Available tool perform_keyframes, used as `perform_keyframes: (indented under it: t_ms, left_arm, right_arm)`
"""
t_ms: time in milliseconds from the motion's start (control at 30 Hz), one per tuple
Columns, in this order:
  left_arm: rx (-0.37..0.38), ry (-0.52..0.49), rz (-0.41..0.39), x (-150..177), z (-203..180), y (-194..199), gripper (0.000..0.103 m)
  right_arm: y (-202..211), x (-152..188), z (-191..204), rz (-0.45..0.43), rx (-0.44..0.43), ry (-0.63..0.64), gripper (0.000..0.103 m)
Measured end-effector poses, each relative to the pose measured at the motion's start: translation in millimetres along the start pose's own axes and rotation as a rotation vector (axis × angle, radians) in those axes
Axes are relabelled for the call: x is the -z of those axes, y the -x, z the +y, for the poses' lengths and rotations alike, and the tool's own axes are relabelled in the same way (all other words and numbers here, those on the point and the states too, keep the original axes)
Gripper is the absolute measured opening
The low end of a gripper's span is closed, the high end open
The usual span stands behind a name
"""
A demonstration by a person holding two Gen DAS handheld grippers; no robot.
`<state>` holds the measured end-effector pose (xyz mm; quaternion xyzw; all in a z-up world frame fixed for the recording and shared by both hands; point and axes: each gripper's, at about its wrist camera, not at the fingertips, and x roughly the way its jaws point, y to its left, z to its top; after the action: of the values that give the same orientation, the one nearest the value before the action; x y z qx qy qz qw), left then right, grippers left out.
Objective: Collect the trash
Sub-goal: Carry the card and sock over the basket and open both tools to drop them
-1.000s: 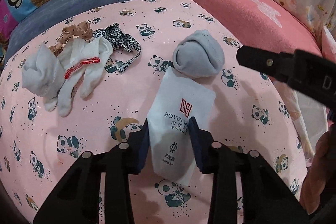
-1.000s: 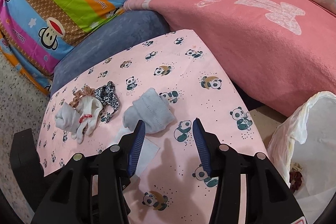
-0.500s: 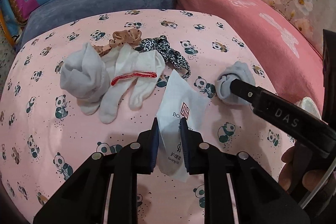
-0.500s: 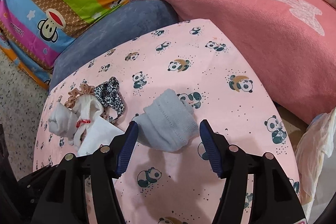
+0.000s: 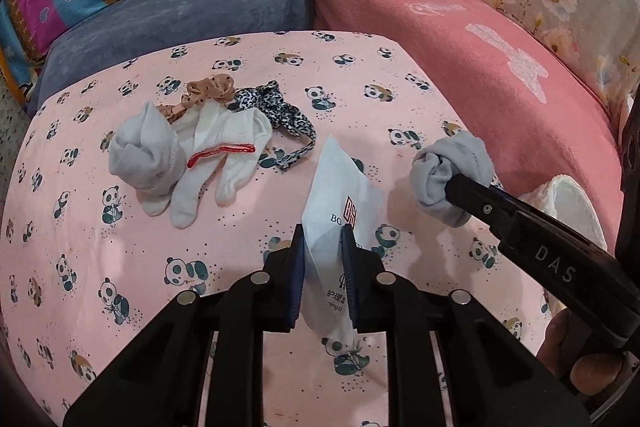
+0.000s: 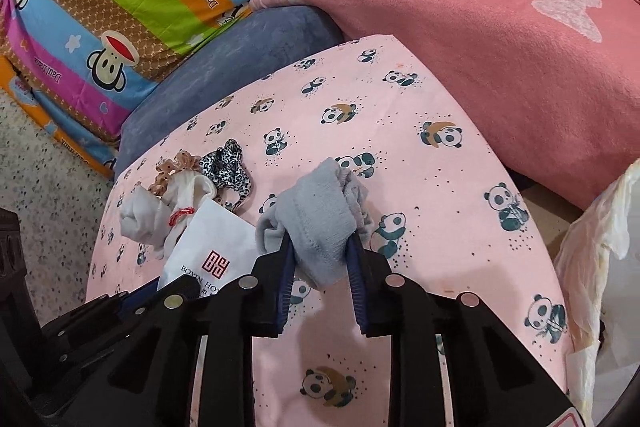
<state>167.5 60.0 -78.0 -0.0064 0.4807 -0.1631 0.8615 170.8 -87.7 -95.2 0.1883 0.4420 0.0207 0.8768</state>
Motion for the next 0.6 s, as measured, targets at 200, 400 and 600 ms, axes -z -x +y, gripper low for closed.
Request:
perform_keyframes:
  t_ms: [200, 400, 600]
  left_arm:
    - [0.020, -0.040, -0.024, 2.6, -30.8, 19.5, 0.017]
    - [0.044, -0.104, -0.055, 5.3, -72.8, 40.3, 0.017]
    - [0.073, -0.168, -0.080, 8.3, -117.1, 57.3, 0.017]
  right_arm:
    - [47.2, 7.4, -17.1, -0.060, -0.001, -0.037, 0.025]
    - [97.0, 13.9, -38.9, -0.126, 0.015, -0.065, 0.025]
    - [145.5, 23.0, -67.3, -0.192, 0.038, -0.101, 0.025]
